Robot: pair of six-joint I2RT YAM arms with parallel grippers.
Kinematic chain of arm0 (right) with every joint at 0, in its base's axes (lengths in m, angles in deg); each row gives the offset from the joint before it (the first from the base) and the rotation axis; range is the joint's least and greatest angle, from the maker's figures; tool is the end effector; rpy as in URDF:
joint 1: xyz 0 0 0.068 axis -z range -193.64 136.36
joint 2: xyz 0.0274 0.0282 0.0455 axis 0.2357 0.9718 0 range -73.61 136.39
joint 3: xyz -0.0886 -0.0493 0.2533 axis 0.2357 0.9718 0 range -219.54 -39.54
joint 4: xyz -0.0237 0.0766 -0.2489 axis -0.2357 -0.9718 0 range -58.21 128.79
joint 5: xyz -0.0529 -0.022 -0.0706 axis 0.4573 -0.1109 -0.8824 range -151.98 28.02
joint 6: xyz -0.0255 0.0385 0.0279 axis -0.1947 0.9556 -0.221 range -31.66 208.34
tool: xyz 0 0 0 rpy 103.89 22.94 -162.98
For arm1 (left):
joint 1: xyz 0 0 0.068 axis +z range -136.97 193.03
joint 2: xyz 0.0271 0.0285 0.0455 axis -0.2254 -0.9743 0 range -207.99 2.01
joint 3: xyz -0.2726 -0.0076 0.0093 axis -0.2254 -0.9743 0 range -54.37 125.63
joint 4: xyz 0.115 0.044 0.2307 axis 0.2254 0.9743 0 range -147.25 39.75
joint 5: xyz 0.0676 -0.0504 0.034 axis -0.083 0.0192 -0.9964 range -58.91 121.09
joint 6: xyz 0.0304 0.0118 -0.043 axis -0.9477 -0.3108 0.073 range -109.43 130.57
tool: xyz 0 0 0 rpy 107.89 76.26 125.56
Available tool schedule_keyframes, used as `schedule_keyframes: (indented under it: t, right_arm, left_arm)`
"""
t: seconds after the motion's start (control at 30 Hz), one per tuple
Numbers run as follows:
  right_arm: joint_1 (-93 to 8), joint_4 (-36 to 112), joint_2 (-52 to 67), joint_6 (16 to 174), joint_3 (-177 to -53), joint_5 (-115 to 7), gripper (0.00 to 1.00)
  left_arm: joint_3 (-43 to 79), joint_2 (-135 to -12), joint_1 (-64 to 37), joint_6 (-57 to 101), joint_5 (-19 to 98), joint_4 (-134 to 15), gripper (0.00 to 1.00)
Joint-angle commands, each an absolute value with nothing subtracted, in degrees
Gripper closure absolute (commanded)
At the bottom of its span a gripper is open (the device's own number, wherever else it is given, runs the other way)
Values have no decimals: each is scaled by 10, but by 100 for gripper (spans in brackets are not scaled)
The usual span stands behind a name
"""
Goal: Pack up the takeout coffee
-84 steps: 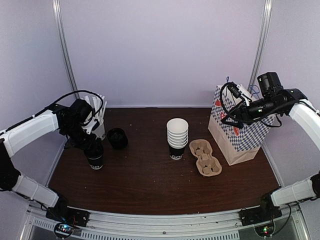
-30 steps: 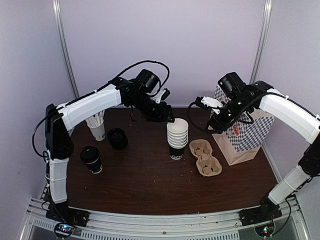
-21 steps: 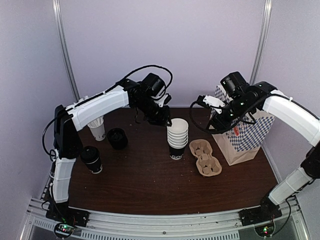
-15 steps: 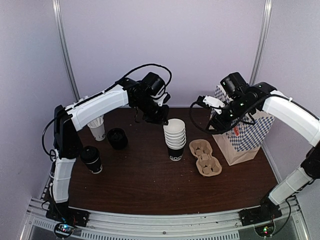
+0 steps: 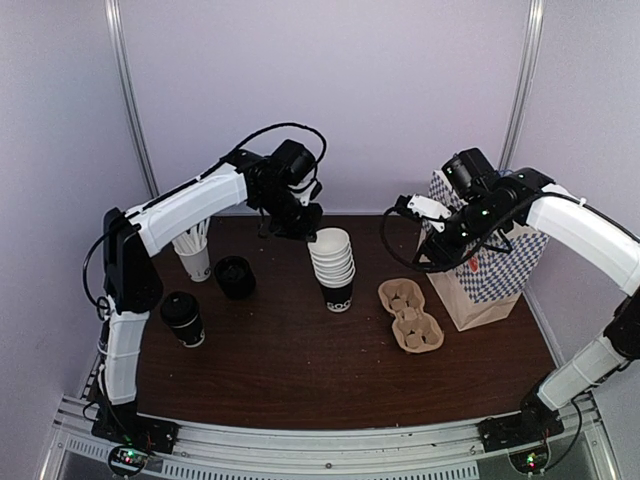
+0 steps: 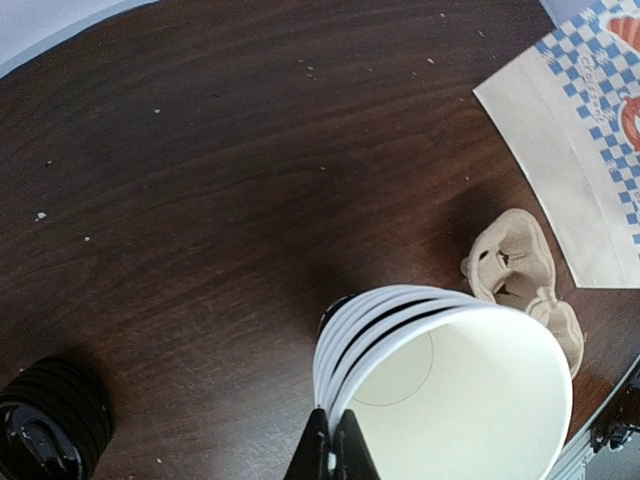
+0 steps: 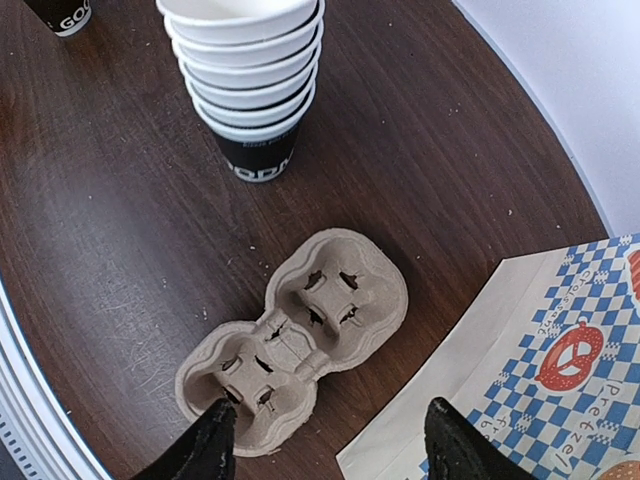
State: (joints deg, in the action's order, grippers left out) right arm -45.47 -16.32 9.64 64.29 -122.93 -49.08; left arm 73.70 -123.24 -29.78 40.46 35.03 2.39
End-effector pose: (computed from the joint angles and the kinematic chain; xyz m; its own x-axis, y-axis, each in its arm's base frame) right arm 0.2475 0.1631 0.3474 -0.3812 -0.7044 -0.5988 -0.8525 0.5184 -0.0671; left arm 0.3461 -0.3240 0.3094 -0.8839 0.1411 -0.4459 0.3057 0.8958 -0.3227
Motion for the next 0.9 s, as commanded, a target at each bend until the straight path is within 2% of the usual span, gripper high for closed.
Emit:
schedule_keyframes:
  t: [0.0,0.47,0.7,0.8,0.87]
  right_arm:
    - [-451,-154,78,645,-1226,-506,36]
    - [-429,-159,74,660,-1233,-499,36]
    - [-361,-196,68,675,-1326,-474,35]
    - [-333,-203,58,667,-1363,-499,34]
    - [-313,-201,52,664,-1378,-548,32]
  left_arm:
    - [727,-1198,-246,389,319,24,100]
    - [738,-1209,-164,395,338,13,100]
    - [750,-1202,-164,396,349,11,47]
    - [752,-1186,-164,392,341,12,35]
    - [751,-1170,-164,383,333,15,30]
